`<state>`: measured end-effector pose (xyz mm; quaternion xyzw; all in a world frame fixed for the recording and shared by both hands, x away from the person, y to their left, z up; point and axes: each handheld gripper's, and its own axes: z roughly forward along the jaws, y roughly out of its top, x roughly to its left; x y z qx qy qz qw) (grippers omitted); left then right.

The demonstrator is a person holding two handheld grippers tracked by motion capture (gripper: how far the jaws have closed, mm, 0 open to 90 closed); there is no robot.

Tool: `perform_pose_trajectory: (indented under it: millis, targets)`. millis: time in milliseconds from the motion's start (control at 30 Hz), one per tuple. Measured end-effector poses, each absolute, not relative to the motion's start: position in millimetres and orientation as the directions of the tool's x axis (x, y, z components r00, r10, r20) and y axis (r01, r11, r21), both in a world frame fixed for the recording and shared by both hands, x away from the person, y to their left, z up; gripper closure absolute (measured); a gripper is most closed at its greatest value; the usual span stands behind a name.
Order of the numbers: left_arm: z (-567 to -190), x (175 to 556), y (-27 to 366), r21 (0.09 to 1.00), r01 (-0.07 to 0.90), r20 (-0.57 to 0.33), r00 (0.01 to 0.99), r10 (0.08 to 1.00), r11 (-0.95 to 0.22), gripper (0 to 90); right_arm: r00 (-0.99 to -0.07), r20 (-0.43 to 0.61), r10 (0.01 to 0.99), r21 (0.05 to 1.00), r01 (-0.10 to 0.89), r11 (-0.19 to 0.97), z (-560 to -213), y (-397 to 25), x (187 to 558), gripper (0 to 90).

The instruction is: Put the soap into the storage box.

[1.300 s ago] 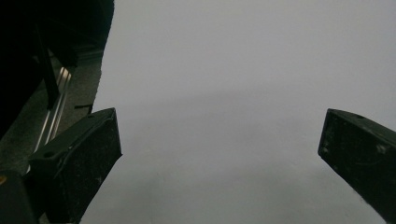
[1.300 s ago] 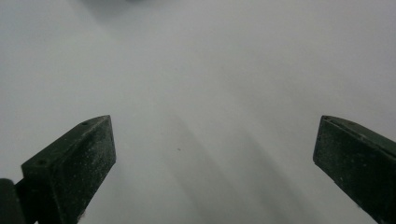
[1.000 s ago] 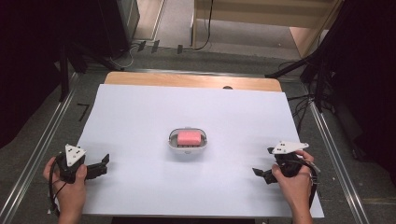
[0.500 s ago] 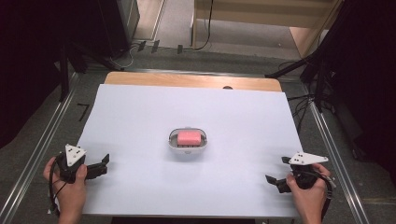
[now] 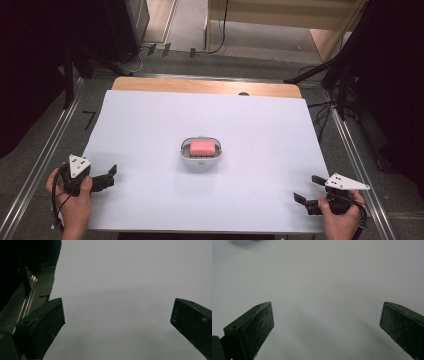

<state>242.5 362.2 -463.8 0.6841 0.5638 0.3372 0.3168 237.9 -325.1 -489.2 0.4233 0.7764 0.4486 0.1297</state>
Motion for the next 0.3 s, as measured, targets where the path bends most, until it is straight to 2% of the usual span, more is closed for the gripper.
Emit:
perform_pose_trajectory:
  millis: [300]
  targets:
    - [-463.9,242.5,361.9,0.815,0.555,0.104,0.138,0.985,-0.164,0.0,-0.62,0.181,0.764,0.82,0.524,0.23,-490.2,-326.8,236.6,1.0]
